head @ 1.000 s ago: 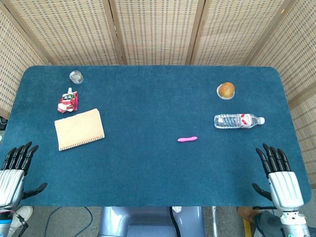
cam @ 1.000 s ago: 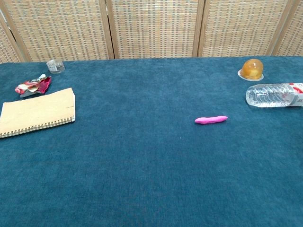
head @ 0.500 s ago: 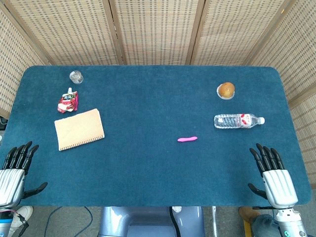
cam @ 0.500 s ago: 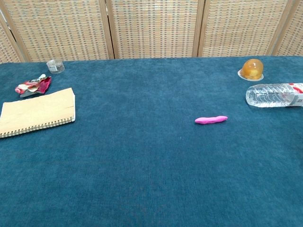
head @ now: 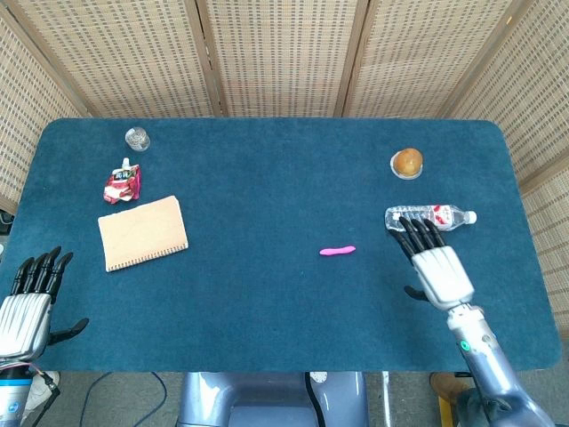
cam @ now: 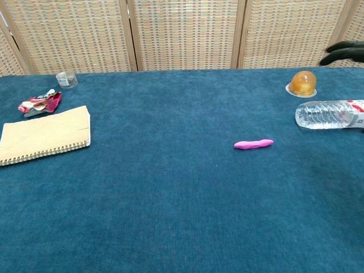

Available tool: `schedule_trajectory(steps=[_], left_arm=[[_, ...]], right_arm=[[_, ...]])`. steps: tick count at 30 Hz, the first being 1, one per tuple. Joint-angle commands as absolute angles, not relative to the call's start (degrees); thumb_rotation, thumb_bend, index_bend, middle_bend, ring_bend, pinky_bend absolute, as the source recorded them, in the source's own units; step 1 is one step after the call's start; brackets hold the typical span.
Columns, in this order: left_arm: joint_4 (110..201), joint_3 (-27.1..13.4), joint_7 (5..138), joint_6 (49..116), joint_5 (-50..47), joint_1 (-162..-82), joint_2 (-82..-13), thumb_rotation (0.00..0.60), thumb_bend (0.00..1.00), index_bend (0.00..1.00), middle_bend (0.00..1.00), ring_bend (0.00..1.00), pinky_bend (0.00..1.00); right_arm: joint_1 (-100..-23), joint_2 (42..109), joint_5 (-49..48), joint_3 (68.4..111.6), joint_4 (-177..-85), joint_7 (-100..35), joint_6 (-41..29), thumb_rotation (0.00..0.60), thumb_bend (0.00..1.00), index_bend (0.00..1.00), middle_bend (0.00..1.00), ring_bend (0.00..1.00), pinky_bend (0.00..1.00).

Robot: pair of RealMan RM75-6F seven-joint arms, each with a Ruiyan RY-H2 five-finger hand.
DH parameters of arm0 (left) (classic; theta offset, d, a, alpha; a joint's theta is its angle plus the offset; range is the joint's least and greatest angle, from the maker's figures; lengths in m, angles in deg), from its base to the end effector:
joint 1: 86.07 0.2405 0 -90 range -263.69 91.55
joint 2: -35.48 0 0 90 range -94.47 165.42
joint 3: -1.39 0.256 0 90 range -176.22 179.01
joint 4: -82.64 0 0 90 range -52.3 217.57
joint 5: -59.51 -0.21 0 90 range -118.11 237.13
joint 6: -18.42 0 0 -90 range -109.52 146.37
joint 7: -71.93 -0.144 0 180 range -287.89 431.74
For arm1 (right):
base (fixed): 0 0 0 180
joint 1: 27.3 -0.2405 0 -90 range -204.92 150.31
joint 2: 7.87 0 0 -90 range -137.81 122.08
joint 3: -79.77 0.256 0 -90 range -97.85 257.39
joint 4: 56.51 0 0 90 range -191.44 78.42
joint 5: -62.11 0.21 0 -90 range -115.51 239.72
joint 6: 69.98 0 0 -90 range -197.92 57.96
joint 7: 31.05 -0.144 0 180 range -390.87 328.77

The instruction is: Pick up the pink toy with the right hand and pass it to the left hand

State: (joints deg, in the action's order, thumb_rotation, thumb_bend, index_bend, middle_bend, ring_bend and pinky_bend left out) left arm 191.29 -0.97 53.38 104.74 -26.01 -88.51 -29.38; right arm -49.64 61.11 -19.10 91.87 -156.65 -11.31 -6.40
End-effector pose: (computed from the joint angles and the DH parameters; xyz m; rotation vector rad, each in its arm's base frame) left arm -0.2584 0.1630 0.1382 -1.3853 -0.9091 -0.8592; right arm -0.2068 -0.2816 0.0975 1.7407 -0.7605 0.9100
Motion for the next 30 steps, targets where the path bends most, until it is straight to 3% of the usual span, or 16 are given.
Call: schedule_trajectory(steps=[1,10,18,30], left_arm=[[190.74,-1.78,52.14,104.23,-24.6,-89.12,-30.46,0.6,0.0,0.0,0.0,0.0,0.0],[189.63,-2.78,50.4,103.29,-22.25,-90.23,-32.02,0.6,0.0,0.0,0.0,0.0,0.0],[188.41,-3.19,50.78,102.19,-20.6,-91.1,-32.62,0.6,0.0,0.0,0.0,0.0,0.0],[188.53,-3.04,51.14,102.12,-19.89,-91.4,-32.44,0.6,0.0,0.0,0.0,0.0,0.0]], right_arm=[[-56.42,68.2,-13.99,94.97,-150.96,-7.44,-12.55,0.6,0.16,0.3,0.0,0.0,0.0],[-63.83,78.68,-4.72,96.4,-140.98,-9.62,-20.17,0.6,0.41,0.37,0.0,0.0,0.0],[-67.1,85.08,-0.12,95.01,-133.83,-7.36,-21.29,0.6,0.42,0.39,0.0,0.0,0.0],[-68.92,87.92,2.69,94.4,-128.34,-6.81,-20.71,0.6,0.46,0.45,0.0,0.0,0.0]])
